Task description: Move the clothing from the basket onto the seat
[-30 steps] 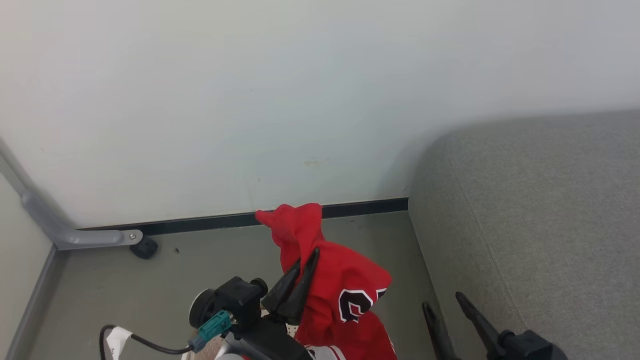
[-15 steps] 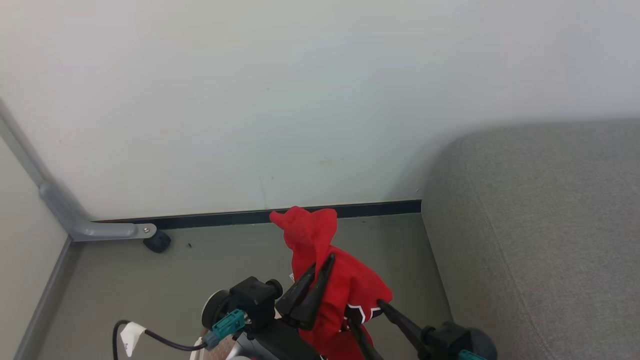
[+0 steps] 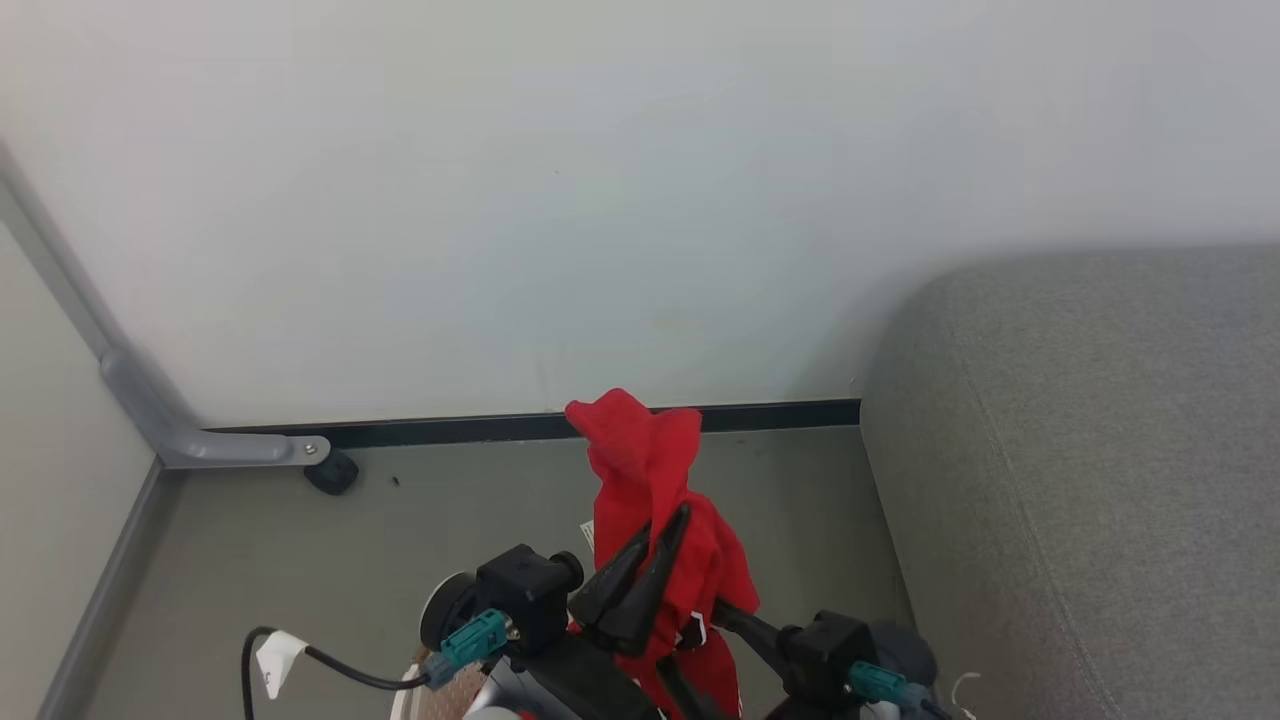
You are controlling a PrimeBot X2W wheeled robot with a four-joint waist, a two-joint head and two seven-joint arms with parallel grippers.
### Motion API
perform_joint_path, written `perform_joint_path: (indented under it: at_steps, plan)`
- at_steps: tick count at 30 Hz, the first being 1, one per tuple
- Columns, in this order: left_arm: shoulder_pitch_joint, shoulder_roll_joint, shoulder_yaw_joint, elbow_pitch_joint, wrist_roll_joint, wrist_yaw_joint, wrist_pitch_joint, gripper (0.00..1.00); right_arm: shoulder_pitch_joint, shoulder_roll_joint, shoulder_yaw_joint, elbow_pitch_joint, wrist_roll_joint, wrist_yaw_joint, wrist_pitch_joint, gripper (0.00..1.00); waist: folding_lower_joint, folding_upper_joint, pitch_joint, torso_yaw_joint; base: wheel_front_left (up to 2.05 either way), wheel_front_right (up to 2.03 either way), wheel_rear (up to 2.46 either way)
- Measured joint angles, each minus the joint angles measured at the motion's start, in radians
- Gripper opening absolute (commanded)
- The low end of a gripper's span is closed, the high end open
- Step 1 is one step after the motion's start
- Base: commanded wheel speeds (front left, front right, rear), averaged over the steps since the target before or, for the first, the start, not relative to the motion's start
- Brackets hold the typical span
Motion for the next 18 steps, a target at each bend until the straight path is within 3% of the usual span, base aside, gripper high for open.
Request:
perform_joint_path:
  at_steps: [5, 8, 9, 10, 18]
  plan:
    - [-0.009, 0.000, -0.023, -0.010, -0.024, 0.000, 0.010, 0.00, -0.081, 0.000, 0.092, -0.007, 0.091, -0.001, -0.010, 1.00, 0.0000, 0.0000, 0.003, 0.009, 0.00, 0.00, 0.00]
    - [-0.010, 0.000, -0.033, -0.012, -0.032, 0.000, 0.012, 0.00, -0.115, -0.001, 0.123, -0.004, 0.128, -0.022, -0.019, 0.98, 0.0000, 0.0000, 0.006, 0.015, 0.00, 0.00, 0.00]
    - [-0.010, 0.000, -0.034, -0.012, -0.034, 0.001, 0.015, 0.00, -0.125, -0.001, 0.130, -0.003, 0.142, -0.029, -0.020, 0.41, 0.0000, 0.0000, 0.006, 0.018, 0.00, 0.00, 0.00]
    - [-0.010, 0.000, -0.036, -0.012, -0.035, 0.002, 0.017, 0.00, -0.131, -0.001, 0.135, -0.002, 0.157, -0.038, -0.024, 0.00, 0.0000, 0.0000, 0.007, 0.020, 0.00, 0.00, 0.00]
    - [-0.012, 0.000, -0.038, -0.010, -0.039, 0.010, 0.022, 0.00, -0.167, -0.002, 0.184, 0.032, 0.228, -0.063, -0.042, 0.00, 0.0000, 0.0000, 0.010, 0.030, 0.00, 0.00, 0.00]
